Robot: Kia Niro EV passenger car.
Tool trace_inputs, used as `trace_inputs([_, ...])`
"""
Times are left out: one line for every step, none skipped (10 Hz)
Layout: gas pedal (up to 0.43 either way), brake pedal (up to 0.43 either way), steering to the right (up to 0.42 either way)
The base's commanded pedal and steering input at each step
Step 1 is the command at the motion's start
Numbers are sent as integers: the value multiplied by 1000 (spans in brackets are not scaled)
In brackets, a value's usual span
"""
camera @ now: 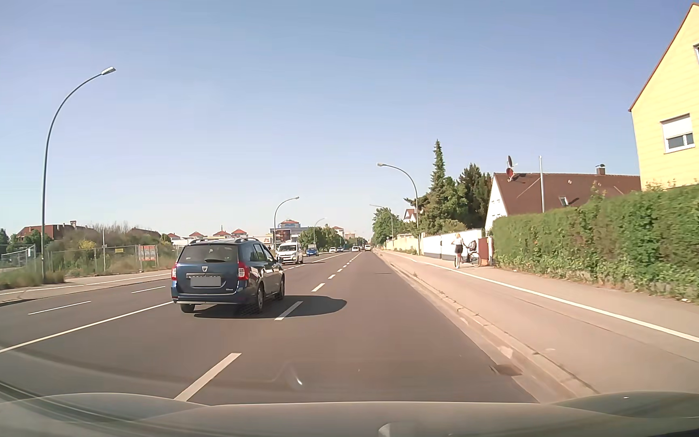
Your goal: Follow the waypoints while adhering to traffic rules and regulations
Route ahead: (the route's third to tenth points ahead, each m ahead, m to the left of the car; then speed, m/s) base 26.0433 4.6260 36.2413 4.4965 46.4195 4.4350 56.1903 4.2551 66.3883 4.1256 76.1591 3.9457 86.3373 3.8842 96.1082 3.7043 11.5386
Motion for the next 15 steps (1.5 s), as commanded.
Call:
trace_inputs([138,0,-6])
trace_inputs([138,0,-6])
trace_inputs([138,0,-6])
trace_inputs([150,0,-6])
trace_inputs([157,0,-6])
trace_inputs([169,0,-6])
trace_inputs([169,0,-6])
trace_inputs([169,0,-6])
trace_inputs([169,0,-6])
trace_inputs([169,0,-6])
trace_inputs([169,0,-6])
trace_inputs([169,0,-6])
trace_inputs([169,0,-6])
trace_inputs([169,0,-5])
trace_inputs([169,0,-4])
